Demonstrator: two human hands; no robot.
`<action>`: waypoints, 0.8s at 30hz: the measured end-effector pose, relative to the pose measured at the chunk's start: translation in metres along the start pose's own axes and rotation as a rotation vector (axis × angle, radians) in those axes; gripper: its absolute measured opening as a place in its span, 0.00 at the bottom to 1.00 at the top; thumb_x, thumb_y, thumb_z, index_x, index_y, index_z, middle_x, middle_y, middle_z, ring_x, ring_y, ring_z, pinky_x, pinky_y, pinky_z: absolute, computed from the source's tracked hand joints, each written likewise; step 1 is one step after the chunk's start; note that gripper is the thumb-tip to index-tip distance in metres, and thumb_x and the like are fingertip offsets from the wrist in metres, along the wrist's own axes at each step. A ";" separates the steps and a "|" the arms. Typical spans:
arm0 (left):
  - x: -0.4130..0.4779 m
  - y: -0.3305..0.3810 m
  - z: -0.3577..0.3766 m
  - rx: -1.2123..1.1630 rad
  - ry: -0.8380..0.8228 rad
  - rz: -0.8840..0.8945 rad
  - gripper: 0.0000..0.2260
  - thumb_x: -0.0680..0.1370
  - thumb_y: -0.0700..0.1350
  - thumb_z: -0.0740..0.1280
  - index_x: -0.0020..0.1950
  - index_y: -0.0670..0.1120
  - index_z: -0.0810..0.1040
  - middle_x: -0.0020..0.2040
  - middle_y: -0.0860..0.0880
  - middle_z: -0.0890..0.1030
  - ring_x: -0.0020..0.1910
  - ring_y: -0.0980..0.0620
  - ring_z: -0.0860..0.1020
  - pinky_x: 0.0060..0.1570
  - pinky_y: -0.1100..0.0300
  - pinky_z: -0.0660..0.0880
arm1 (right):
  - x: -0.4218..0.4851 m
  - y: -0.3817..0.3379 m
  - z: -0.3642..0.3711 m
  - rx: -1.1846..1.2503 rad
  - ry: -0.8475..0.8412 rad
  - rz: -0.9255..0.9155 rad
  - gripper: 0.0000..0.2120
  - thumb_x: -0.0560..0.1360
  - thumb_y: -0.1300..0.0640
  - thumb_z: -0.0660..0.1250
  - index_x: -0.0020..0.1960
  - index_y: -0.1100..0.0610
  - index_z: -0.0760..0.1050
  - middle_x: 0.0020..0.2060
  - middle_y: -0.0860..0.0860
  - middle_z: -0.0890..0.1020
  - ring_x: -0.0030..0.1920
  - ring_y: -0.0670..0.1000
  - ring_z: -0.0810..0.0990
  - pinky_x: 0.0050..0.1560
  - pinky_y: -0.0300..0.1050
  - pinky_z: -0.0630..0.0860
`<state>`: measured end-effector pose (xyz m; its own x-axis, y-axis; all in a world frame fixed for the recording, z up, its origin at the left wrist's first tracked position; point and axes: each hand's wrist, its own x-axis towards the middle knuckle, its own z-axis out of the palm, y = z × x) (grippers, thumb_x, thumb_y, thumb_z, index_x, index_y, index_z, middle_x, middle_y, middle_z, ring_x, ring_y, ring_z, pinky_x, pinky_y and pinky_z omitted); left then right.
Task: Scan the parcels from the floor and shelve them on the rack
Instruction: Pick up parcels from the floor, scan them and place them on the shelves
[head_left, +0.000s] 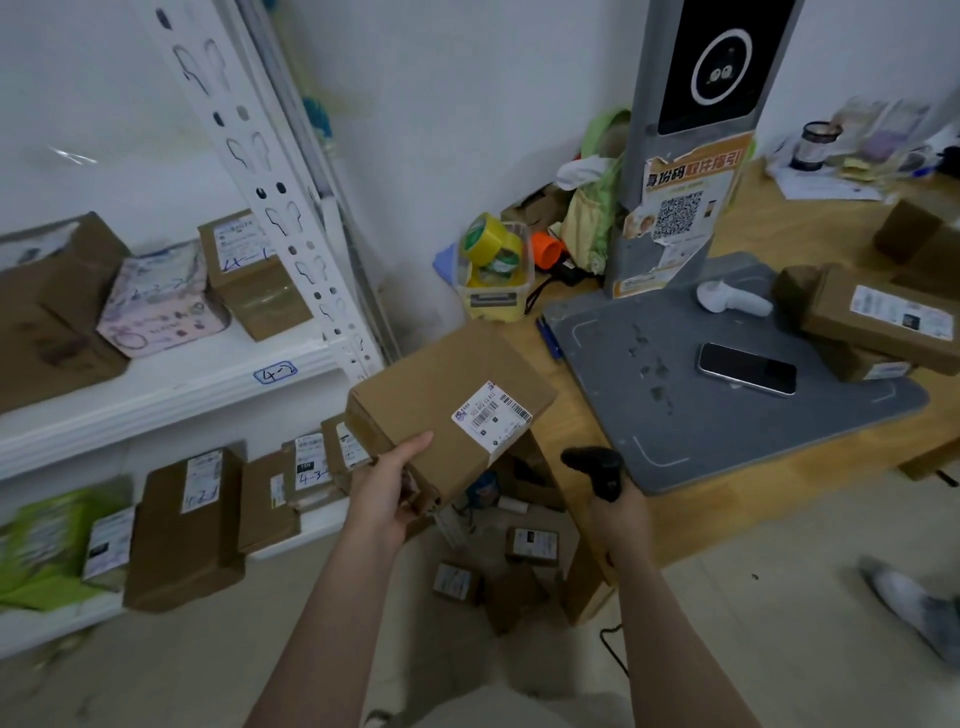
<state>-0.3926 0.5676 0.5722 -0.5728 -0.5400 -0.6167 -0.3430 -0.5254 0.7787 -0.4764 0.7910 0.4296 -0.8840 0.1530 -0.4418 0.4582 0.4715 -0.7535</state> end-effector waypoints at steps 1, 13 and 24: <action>0.000 0.000 -0.001 -0.007 0.008 0.008 0.26 0.71 0.45 0.78 0.67 0.47 0.74 0.60 0.46 0.80 0.59 0.45 0.78 0.57 0.46 0.78 | -0.004 -0.005 -0.003 0.049 0.001 -0.017 0.09 0.76 0.63 0.64 0.55 0.57 0.75 0.44 0.55 0.80 0.47 0.57 0.79 0.45 0.49 0.77; 0.003 0.012 -0.010 -0.154 0.029 0.180 0.28 0.73 0.41 0.77 0.69 0.42 0.71 0.60 0.44 0.81 0.55 0.49 0.80 0.59 0.45 0.78 | -0.073 -0.110 -0.022 0.115 -0.185 -0.457 0.05 0.75 0.57 0.73 0.45 0.51 0.77 0.36 0.46 0.80 0.37 0.44 0.78 0.34 0.39 0.71; 0.000 0.004 -0.021 -0.180 0.000 0.300 0.34 0.69 0.42 0.79 0.71 0.43 0.68 0.62 0.46 0.79 0.63 0.46 0.77 0.68 0.40 0.72 | -0.092 -0.121 -0.013 -0.027 -0.143 -0.523 0.12 0.75 0.54 0.72 0.38 0.60 0.77 0.31 0.56 0.80 0.33 0.54 0.78 0.33 0.45 0.70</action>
<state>-0.3783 0.5517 0.5723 -0.6278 -0.6881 -0.3637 -0.0229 -0.4508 0.8923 -0.4520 0.7311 0.5673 -0.9711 -0.2269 -0.0744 -0.0438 0.4752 -0.8788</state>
